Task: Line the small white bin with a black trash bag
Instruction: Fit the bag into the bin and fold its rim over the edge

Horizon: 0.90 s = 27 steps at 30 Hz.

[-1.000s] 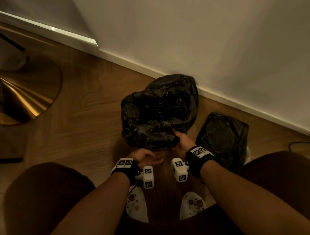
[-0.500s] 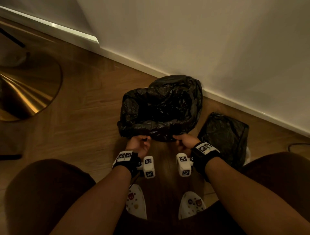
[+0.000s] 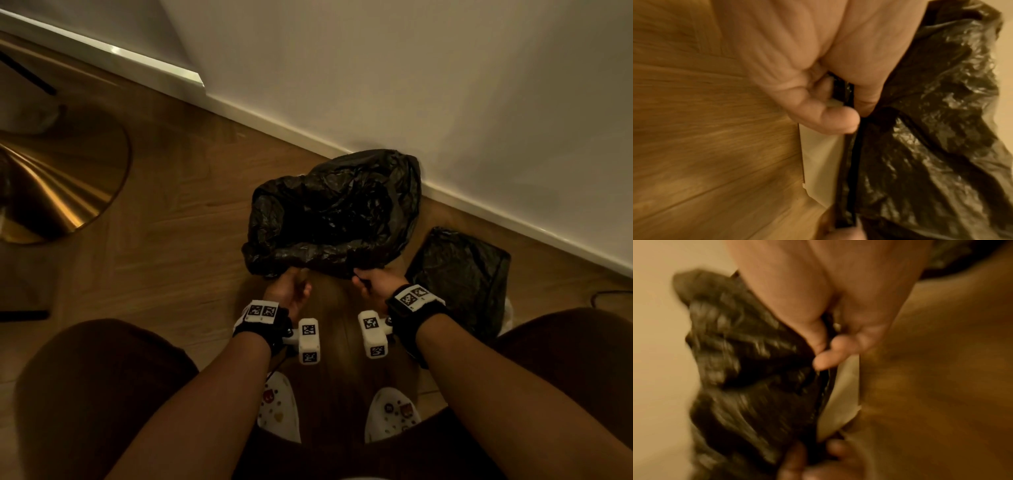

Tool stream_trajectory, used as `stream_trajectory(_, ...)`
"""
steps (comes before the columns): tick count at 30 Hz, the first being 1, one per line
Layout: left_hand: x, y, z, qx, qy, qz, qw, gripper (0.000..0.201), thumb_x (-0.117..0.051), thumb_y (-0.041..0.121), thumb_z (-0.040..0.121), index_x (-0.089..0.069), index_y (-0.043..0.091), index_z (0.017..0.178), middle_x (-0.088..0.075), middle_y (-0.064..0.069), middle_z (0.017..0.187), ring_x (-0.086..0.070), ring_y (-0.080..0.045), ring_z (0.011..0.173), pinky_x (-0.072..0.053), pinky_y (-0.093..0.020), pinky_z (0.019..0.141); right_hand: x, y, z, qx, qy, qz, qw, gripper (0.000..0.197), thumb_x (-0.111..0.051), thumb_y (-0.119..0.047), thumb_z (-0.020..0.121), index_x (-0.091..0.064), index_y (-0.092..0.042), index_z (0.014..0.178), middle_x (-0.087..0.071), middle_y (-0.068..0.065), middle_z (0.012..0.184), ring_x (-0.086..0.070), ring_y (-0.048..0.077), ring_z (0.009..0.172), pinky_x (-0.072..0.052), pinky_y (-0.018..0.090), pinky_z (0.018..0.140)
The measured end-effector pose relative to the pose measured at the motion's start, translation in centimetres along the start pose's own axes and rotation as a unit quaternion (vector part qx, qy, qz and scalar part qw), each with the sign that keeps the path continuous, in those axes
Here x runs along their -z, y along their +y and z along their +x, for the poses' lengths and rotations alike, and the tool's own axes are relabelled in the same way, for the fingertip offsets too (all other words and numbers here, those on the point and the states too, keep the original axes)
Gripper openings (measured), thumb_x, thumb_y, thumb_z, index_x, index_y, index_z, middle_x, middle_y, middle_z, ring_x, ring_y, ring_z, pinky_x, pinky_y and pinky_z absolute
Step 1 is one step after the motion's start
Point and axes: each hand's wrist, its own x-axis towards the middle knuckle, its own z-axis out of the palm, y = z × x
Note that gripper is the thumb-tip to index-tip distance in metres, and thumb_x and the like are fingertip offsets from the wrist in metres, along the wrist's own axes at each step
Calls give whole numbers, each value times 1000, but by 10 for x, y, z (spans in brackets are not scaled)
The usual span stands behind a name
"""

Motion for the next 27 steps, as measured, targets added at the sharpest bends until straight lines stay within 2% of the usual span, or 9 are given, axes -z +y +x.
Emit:
stream_trajectory(2, -4, 0, -5, -15, -31, -37, 999, 14, -55, 15, 96, -63, 4, 96, -66, -11, 84, -64, -18, 70, -54, -18, 46, 2, 3, 1, 17, 38, -69, 997, 26, -72, -24, 88, -61, -10, 106, -64, 3, 72, -57, 11, 52, -42, 21, 43)
stream_trajectory(5, -3, 5, -8, -23, -106, -123, 986, 25, -42, -3, 92, -60, 1, 108, -65, -17, 104, -65, -30, 92, -60, -27, 57, 0, 5, 1, -1, 65, -88, 994, 37, -71, -45, 85, -60, -13, 101, -62, 3, 63, -51, 13, 46, -42, 23, 42)
stream_trajectory(7, -1, 8, -11, -23, -168, -142, 975, 29, -41, -2, 88, -58, 2, 111, -62, -17, 106, -63, -35, 100, -61, -30, 62, -3, 5, -1, -10, 45, -68, 997, 36, -62, -50, 90, -58, -14, 96, -60, 2, 62, -50, 12, 43, -42, 21, 39)
stream_trajectory(9, -1, 10, -12, -23, -196, -138, 971, 23, -53, 10, 87, -60, 2, 108, -65, -15, 101, -63, -34, 102, -61, -30, 65, -7, 4, -7, -15, 2, 21, 1000, 27, -53, -41, 98, -56, -14, 93, -62, 3, 72, -57, 13, 54, -46, 20, 41)
stream_trajectory(12, -7, 12, -7, -42, -185, -128, 973, 49, -69, 28, 79, -59, 8, 122, -67, -12, 111, -65, -27, 103, -61, -27, 68, -6, 2, -14, -1, -72, 192, 979, 21, -52, -24, 97, -57, -10, 112, -66, 10, 105, -71, 22, 83, -59, 27, 57)
stream_trajectory(16, -15, 20, 0, -86, -113, -145, 979, 42, -73, 28, 82, -62, 11, 120, -70, -8, 106, -72, -18, 79, -60, -23, 60, -1, -8, -18, 49, -155, 299, 940, 51, -62, -23, 92, -45, -13, 139, -58, 15, 134, -72, 30, 101, -60, 40, 79)
stream_trajectory(20, -21, 24, 10, -96, -91, -135, 982, 48, -68, 30, 90, -56, 8, 131, -66, -7, 108, -66, -14, 74, -56, -21, 55, -8, -14, -19, 70, -182, 275, 941, 66, -71, -36, 84, -45, -19, 142, -54, 10, 140, -66, 24, 111, -55, 41, 91)
stream_trajectory(24, -20, 21, 12, -82, -106, -145, 980, 47, -61, 24, 95, -52, 8, 138, -65, -4, 105, -63, -13, 74, -53, -20, 53, -20, -10, -19, 57, -148, 266, 951, 52, -68, -26, 90, -50, -18, 138, -58, 6, 136, -64, 19, 101, -53, 38, 91)
stream_trajectory(27, -16, 17, 13, -69, -126, -169, 975, 39, -55, 19, 96, -53, 13, 135, -62, -4, 114, -61, -18, 89, -53, -23, 56, -21, -5, -17, 52, -125, 290, 947, 32, -57, -18, 95, -54, -15, 127, -63, 7, 121, -64, 21, 94, -52, 37, 89)
